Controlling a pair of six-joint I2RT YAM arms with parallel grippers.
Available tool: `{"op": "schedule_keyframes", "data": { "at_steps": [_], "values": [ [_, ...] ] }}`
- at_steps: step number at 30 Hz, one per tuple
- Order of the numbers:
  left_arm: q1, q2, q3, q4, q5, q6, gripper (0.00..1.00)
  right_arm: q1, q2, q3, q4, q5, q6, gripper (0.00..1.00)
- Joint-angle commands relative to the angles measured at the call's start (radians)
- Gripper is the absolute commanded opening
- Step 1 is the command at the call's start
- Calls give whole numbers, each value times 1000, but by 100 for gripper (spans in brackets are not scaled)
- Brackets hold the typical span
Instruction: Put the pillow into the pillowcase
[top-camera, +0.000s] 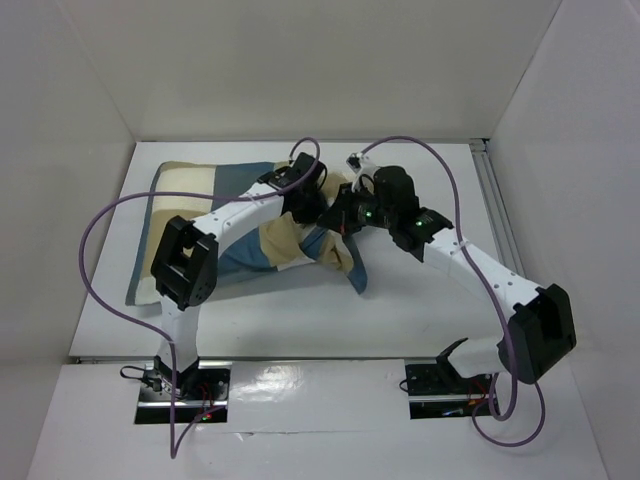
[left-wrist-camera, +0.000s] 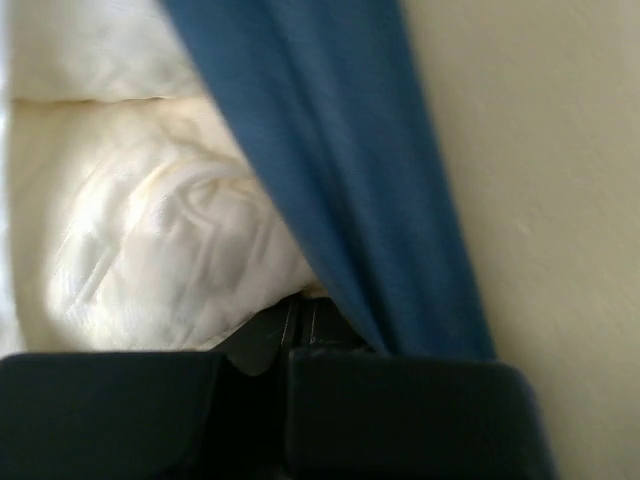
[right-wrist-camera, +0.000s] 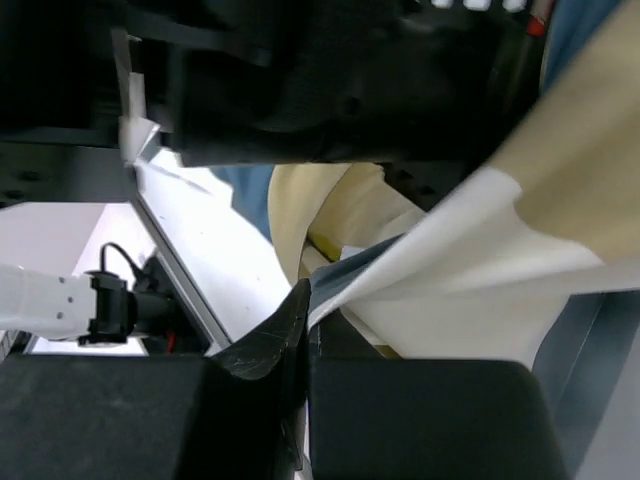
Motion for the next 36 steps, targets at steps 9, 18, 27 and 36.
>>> {"op": "schedule_keyframes", "data": {
  "at_steps": [9, 18, 27, 36],
  "values": [
    [67, -71, 244, -257, 205, 159, 31, -10, -54, -136, 13, -20, -68, 0],
    [96, -224, 92, -300, 229, 216, 36, -10, -34, -104, -51, 32, -122, 0],
    [96, -226, -171, -223, 146, 227, 33, -10, 18, -4, -94, -17, -122, 0],
    [105, -217, -261, -114, 270, 204, 0, 42, 175, 179, -414, 97, -231, 63]
  ]
}}
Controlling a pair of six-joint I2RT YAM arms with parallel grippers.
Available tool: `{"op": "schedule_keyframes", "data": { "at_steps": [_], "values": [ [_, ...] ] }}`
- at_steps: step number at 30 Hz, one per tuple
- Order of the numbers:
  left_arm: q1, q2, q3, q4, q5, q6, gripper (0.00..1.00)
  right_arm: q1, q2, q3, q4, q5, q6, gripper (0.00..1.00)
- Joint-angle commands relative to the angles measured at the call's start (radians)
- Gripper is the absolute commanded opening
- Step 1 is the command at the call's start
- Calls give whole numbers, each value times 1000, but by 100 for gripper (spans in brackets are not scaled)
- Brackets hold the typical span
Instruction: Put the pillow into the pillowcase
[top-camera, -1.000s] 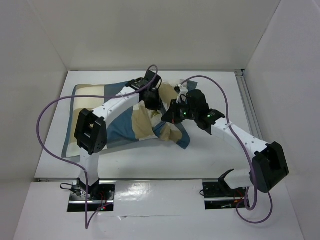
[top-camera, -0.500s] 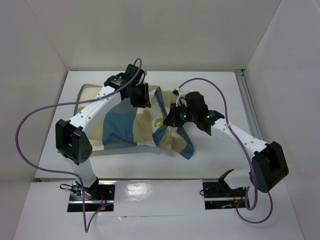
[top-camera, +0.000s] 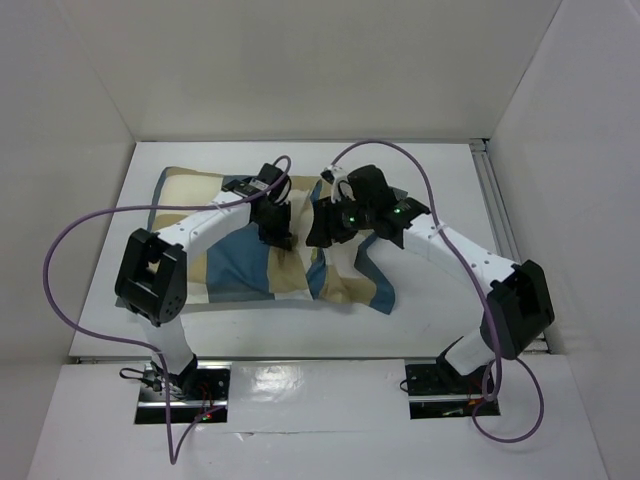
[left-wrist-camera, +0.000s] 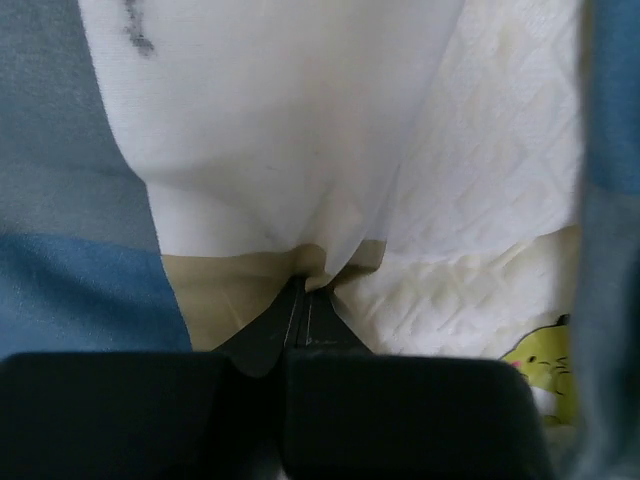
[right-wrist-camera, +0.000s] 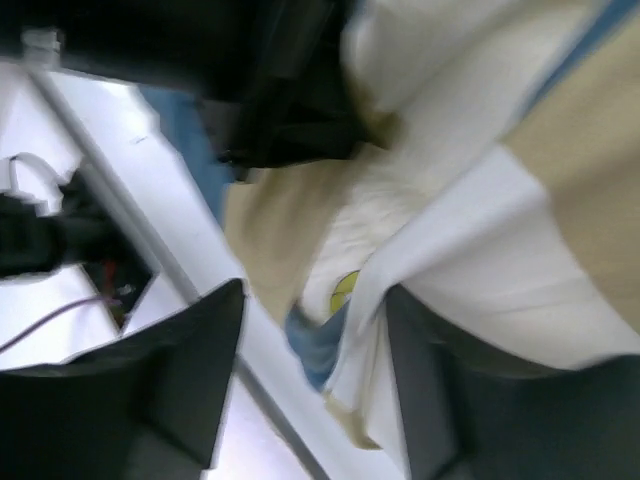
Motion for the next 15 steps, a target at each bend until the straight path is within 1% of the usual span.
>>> {"op": "schedule_keyframes", "data": {
  "at_steps": [1, 3, 4, 5, 7, 9, 11, 12, 15],
  "values": [
    [1, 0, 40, 13, 25, 3, 0, 8, 37, 66, -216, 258, -41, 68],
    [12, -11, 62, -8, 1, 3, 0, 8, 11, 66, -227, 375, -13, 68],
    [12, -29, 62, -19, 0, 3, 0, 8, -35, 51, -227, 412, 10, 68],
    [12, -57, 62, -19, 0, 3, 0, 8, -60, 30, -183, 452, 19, 64],
    [21, -86, 71, -19, -9, -8, 0, 8, -109, 16, -146, 462, 39, 58],
    [21, -123, 80, -19, 3, -17, 0, 8, -109, 40, -146, 473, 52, 48],
    [21, -146, 89, -10, 14, -26, 0, 43, -71, 89, -162, 491, 61, 41],
    [21, -170, 89, -10, 14, -26, 0, 58, -71, 99, -162, 506, 61, 39],
    [30, -193, 111, -10, 33, -26, 0, 118, -46, 108, -137, 528, 70, 39]
  ]
}}
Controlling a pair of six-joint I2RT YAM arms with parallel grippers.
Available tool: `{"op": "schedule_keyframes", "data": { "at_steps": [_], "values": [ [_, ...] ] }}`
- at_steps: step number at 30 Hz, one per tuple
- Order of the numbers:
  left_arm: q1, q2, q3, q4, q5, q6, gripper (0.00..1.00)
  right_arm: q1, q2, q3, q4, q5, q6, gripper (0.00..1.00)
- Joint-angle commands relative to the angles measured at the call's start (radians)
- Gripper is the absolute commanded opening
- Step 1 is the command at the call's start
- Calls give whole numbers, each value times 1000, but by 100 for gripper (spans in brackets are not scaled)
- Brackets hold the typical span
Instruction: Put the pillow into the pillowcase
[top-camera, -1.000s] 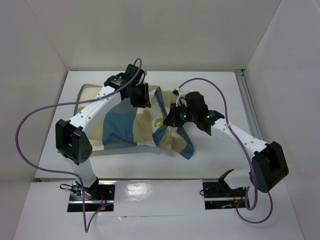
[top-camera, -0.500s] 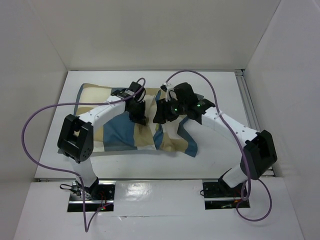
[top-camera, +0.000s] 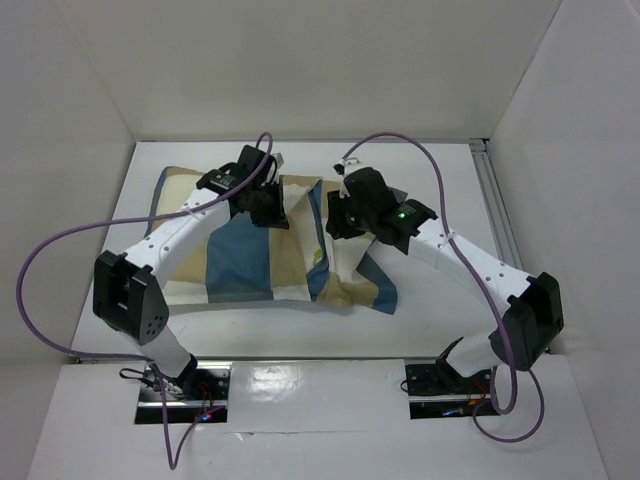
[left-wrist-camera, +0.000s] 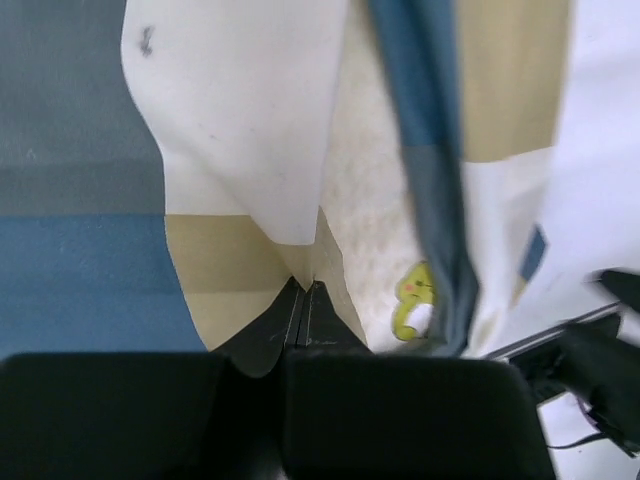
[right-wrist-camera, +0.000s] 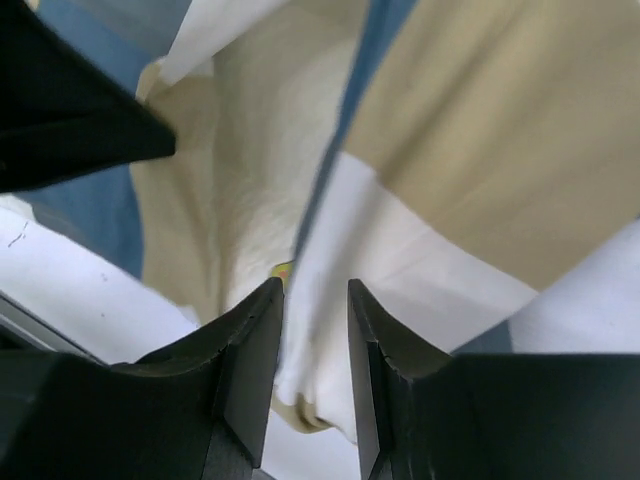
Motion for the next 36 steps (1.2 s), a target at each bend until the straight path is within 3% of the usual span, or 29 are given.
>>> {"op": "schedule_keyframes", "data": {
  "at_steps": [1, 2, 8, 16, 17, 20, 21, 25, 29, 36],
  "values": [
    [7, -69, 52, 14, 24, -18, 0, 71, 28, 44, 35, 59, 19, 39],
    [7, -69, 52, 14, 33, -18, 0, 72, 49, 54, 35, 50, 28, 46],
    [17, -78, 34, 14, 33, -18, 0, 116, 137, 54, 92, 50, 28, 47],
    [26, -87, 3, 14, 43, -18, 0, 127, 213, 43, 70, 191, 51, 47],
    [35, -87, 3, 14, 43, -18, 0, 127, 213, 43, 70, 191, 51, 45],
    [35, -87, 3, 23, 43, -18, 0, 145, 213, 43, 52, 235, 79, 5],
    [35, -96, 3, 23, 43, -18, 0, 145, 198, 43, 69, 235, 79, 0],
    [46, -96, 3, 23, 52, -18, 0, 156, 121, 86, 147, 118, 56, 0],
    [46, -96, 3, 32, 63, -27, 0, 156, 130, 136, 227, -100, 56, 0],
    [46, -109, 12, 32, 75, -37, 0, 144, 308, 48, 334, -25, 105, 0]
  ]
}}
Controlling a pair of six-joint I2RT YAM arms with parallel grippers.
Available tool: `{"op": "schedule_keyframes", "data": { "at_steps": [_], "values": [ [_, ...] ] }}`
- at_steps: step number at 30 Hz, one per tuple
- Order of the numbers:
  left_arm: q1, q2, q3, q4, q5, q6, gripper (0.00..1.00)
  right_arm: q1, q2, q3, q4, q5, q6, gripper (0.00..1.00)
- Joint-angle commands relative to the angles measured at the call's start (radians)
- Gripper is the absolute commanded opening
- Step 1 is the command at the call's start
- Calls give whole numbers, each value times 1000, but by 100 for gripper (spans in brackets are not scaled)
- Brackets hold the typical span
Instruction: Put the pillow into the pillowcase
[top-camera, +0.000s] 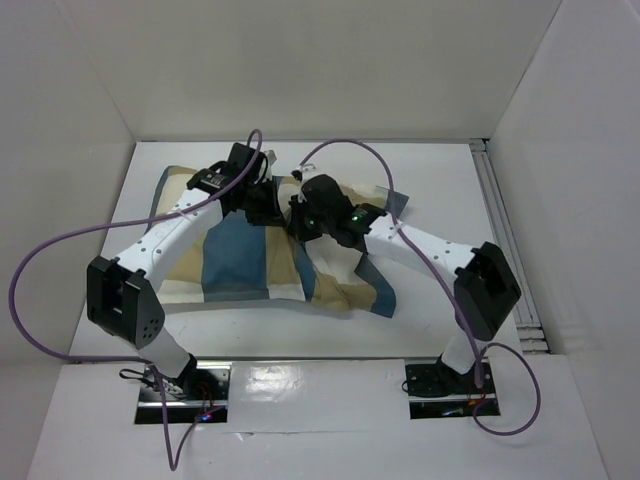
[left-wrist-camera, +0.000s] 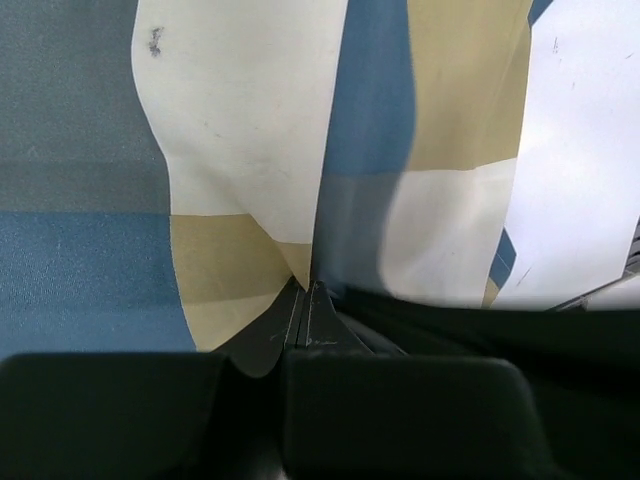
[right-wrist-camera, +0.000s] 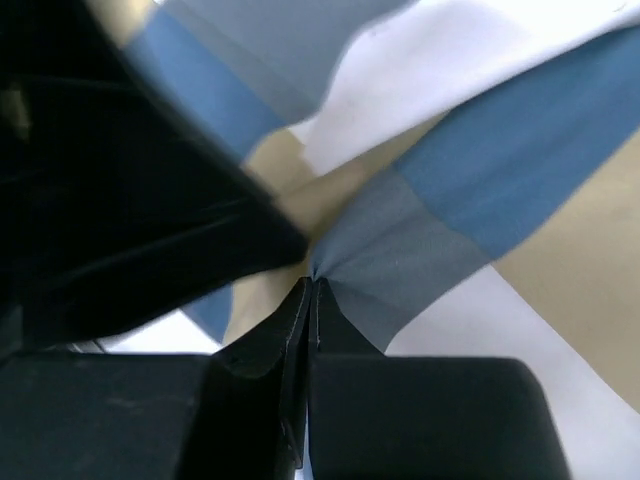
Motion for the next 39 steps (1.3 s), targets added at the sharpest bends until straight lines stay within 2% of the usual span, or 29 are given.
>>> {"op": "schedule_keyframes", "data": {
  "at_steps": [1, 6, 11, 13, 16, 17, 18, 19, 21, 22, 23, 25, 28, 32, 34, 36, 39],
  "values": [
    [16, -64, 10, 31, 21, -15, 0, -4, 76, -45, 98, 0, 33, 0],
    [26, -86, 19, 22, 50, -6, 0, -15, 6, -116, 152, 35, 59, 0],
    [35, -132, -4, 45, 136, 5, 0, -35, 37, -116, 172, 19, 59, 0],
    [35, -132, -13, 63, 217, 5, 0, -35, 46, -90, 172, -29, 50, 15],
    [3, -103, -23, 86, 282, 25, 0, -44, -1, -91, 182, -61, 50, 16],
    [3, -76, -23, 86, 282, 37, 0, -54, -26, -92, 182, -61, 50, 20],
    [-11, -66, -23, 76, 306, 46, 0, -55, -52, -107, 182, -61, 62, 37],
    [-11, -57, -12, 67, 306, 56, 1, -70, -115, -136, 163, -26, 63, 45],
    [-11, -57, 0, 34, 306, 85, 13, -99, -185, -173, 102, 8, 63, 62],
    [-11, -57, 12, 22, 296, 101, 22, -110, -221, -194, 74, 31, 63, 73],
    [-11, -57, 25, 5, 285, 146, 47, -134, -297, -246, 46, 73, 72, 76],
    [-11, -66, 34, -64, 196, 177, 64, -159, -415, -330, -41, 141, 81, 81],
    [33, -115, -15, -108, 93, 186, 70, -193, -511, -404, -149, 169, 105, 82],
    [168, -182, -194, -108, 6, 117, 71, -205, -582, -506, -173, 53, 128, 88],
    [197, -212, -263, -84, -13, 76, 81, -205, -591, -564, -94, -122, 141, 92],
    [217, -236, -366, -15, 2, 65, 81, -168, -560, -622, -11, -249, 182, 95],
    [217, -211, -446, 80, 12, 42, 77, -133, -470, -659, 162, -319, 207, 95]
  ]
}}
